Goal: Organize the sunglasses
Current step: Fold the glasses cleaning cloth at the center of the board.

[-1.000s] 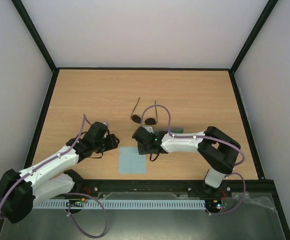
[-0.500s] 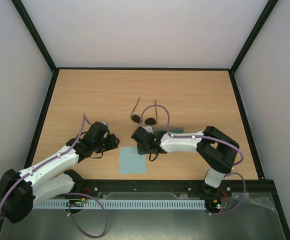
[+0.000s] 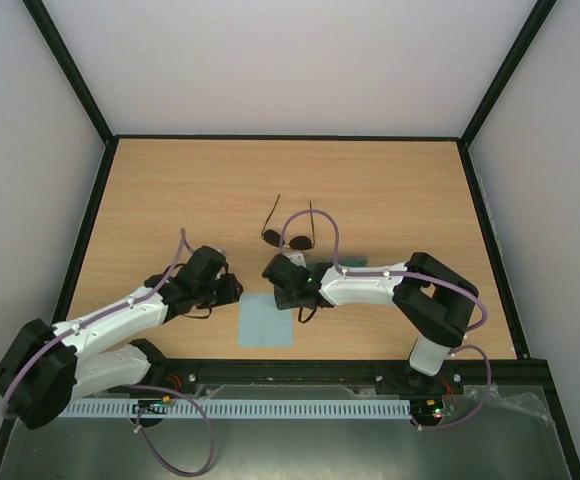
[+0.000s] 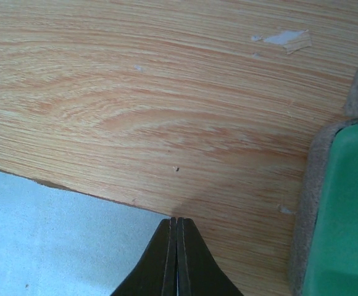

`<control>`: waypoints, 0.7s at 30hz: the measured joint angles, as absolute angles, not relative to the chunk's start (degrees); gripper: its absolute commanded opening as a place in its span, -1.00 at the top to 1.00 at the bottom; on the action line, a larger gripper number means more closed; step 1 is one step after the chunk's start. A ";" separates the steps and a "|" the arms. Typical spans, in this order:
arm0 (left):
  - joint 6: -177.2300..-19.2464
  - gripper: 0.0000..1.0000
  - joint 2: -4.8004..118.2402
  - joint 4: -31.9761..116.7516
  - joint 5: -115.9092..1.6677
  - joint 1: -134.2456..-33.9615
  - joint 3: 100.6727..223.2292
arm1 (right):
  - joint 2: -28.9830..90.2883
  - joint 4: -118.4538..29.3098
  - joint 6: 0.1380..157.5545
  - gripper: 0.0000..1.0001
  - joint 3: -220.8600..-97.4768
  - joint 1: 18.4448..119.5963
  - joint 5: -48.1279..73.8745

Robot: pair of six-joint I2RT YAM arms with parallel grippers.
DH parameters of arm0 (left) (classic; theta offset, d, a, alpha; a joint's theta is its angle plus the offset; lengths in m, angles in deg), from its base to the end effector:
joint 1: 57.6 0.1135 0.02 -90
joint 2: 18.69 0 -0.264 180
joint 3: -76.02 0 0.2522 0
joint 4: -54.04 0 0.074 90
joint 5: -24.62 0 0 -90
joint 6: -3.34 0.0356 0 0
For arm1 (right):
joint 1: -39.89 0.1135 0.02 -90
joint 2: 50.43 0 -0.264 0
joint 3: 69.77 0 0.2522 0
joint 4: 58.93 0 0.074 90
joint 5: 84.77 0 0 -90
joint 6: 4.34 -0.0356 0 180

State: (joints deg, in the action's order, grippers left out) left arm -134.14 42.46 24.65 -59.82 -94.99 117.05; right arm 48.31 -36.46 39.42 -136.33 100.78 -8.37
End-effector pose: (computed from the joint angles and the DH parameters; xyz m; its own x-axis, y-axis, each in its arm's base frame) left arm 0.1572 -0.1245 0.1748 -0.8907 -0.2426 -0.3845 -0.0031 0.8490 -0.5284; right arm 0.1710 0.2898 0.1515 -0.8400 -0.0655 -0.5387 -0.2550 0.9239 0.2852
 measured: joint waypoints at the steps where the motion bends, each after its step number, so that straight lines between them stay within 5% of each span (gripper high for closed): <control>1: -134.01 0.27 43.38 24.82 -59.84 -95.49 117.05 | 48.31 -36.46 39.44 0.97 -136.33 100.80 -8.40; 21: -133.09 0.60 54.20 24.54 -66.64 -101.39 120.90 | 48.31 -36.48 40.03 0.97 -136.33 100.89 -8.42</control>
State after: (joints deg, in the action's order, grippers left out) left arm -133.09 54.20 24.54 -66.64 -101.39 120.90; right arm 48.31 -36.48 40.03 -136.33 100.89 -8.42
